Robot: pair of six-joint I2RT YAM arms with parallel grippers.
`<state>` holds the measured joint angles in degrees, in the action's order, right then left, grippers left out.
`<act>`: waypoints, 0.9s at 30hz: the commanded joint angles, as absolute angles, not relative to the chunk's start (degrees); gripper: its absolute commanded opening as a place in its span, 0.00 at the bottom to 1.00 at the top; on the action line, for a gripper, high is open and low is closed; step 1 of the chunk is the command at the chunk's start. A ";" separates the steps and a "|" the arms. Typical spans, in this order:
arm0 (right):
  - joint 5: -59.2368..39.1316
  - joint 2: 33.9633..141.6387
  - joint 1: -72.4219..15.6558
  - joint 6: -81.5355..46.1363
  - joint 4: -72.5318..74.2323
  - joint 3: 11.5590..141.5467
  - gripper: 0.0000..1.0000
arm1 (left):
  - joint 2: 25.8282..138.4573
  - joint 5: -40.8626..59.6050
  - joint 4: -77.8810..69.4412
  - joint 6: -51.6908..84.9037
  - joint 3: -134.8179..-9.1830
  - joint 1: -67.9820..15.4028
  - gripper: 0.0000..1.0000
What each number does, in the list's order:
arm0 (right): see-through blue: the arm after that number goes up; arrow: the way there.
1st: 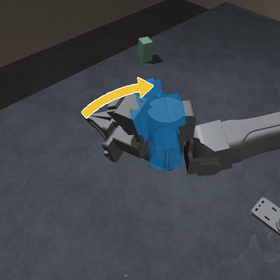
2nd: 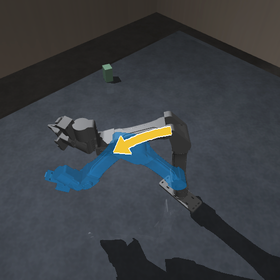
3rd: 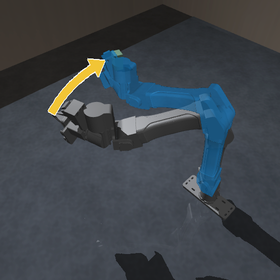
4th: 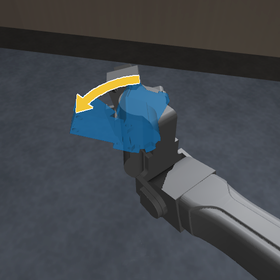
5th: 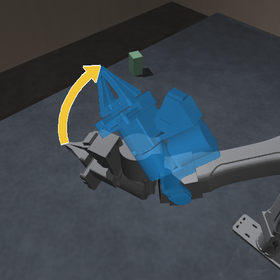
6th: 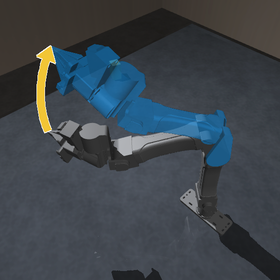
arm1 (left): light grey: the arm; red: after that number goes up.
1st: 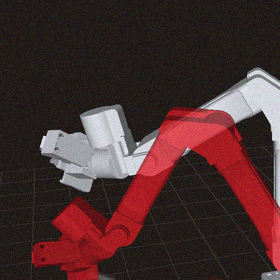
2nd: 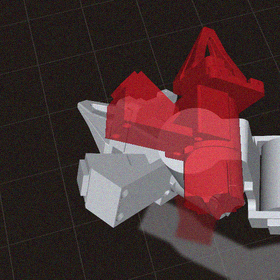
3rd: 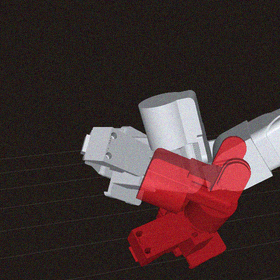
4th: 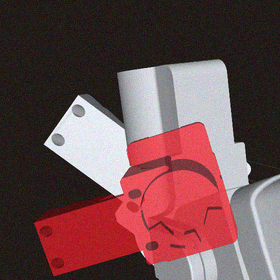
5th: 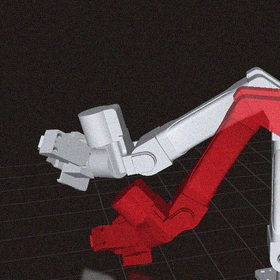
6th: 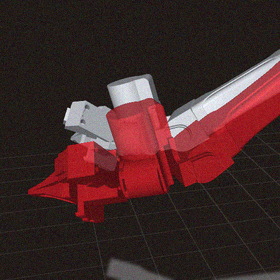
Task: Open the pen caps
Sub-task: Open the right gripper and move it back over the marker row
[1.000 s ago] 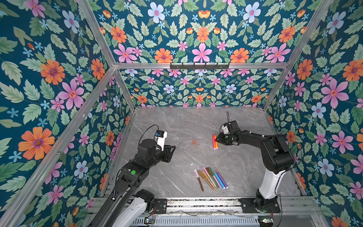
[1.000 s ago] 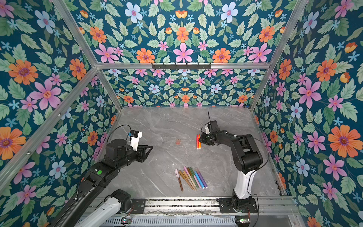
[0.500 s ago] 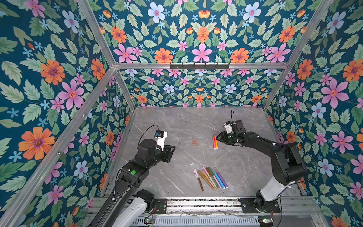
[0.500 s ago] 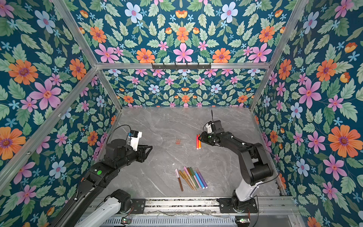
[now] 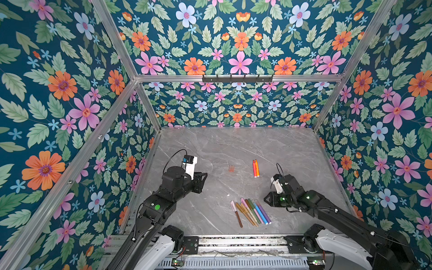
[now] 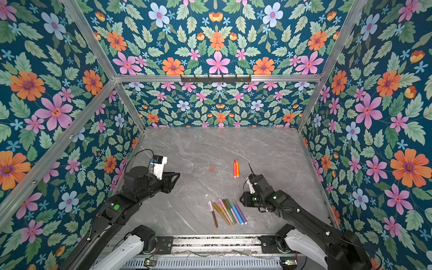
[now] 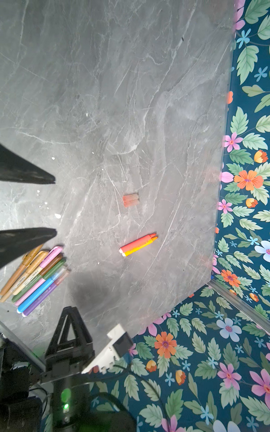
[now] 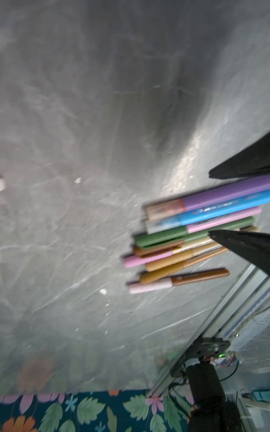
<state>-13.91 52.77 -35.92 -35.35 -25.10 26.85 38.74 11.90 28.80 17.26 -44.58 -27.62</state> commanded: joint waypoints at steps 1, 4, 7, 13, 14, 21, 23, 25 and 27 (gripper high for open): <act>-12.68 49.10 -37.98 -40.43 -26.89 23.60 0.34 | 38.67 11.48 27.42 16.61 -44.65 -27.25 0.35; -14.33 47.82 -38.90 -40.90 -27.25 22.12 0.32 | 38.67 11.48 27.37 16.61 -44.67 -27.07 0.34; -14.70 48.33 -40.02 -40.69 -27.76 22.08 0.31 | 38.76 11.51 27.33 16.69 -44.56 -27.07 0.34; -13.86 52.15 -42.36 -40.25 -26.99 22.96 0.30 | 39.22 11.59 27.33 16.62 -44.56 -27.06 0.34; -13.04 52.88 -43.17 -40.34 -27.06 23.32 0.30 | 39.33 11.65 27.33 16.61 -44.58 -27.06 0.35; -6.90 58.79 -48.88 -41.92 -28.82 25.83 0.29 | 39.47 11.95 27.33 16.61 -44.59 -26.98 0.35; -5.79 59.95 -49.66 -42.35 -29.54 26.39 0.28 | 39.38 11.95 27.25 16.61 -44.52 -26.99 0.35; -4.75 60.87 -50.26 -42.50 -30.41 27.04 0.27 | 39.38 11.95 27.25 16.61 -44.52 -27.00 0.35; -3.65 61.42 -50.62 -42.62 -31.66 27.64 0.27 | 39.46 11.95 27.29 16.61 -44.56 -27.00 0.36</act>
<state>-6.94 60.86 -50.24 -41.76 -29.06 27.00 39.48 11.90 28.71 17.26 -44.40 -27.05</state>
